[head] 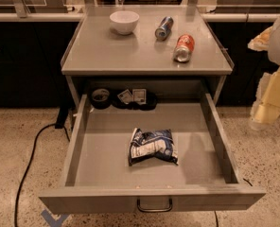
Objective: Pick blue chip bag from top drawer and place on counter
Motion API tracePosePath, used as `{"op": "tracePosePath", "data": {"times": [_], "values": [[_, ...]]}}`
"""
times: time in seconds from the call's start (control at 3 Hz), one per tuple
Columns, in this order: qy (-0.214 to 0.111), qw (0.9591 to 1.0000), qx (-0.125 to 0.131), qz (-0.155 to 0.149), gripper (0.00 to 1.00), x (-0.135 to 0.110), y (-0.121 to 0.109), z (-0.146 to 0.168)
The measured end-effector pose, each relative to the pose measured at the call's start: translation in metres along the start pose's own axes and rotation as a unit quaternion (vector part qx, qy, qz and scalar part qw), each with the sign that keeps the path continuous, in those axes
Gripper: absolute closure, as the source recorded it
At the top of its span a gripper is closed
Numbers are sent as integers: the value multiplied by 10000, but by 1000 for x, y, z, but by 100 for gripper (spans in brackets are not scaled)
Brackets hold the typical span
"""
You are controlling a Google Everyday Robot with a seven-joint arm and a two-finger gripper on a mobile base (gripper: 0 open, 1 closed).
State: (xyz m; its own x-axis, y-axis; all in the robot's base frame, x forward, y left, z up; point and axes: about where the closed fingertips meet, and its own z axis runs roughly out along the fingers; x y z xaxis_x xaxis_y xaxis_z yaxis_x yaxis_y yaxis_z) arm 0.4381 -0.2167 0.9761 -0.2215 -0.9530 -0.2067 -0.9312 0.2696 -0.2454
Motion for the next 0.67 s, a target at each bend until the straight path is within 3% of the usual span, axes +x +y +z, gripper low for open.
{"op": "tracePosePath", "data": {"times": [0.33, 0.67], "values": [[-11, 10000, 42, -25, 0, -1, 3, 9], [-105, 9999, 38, 19, 0, 3, 14, 44]]}}
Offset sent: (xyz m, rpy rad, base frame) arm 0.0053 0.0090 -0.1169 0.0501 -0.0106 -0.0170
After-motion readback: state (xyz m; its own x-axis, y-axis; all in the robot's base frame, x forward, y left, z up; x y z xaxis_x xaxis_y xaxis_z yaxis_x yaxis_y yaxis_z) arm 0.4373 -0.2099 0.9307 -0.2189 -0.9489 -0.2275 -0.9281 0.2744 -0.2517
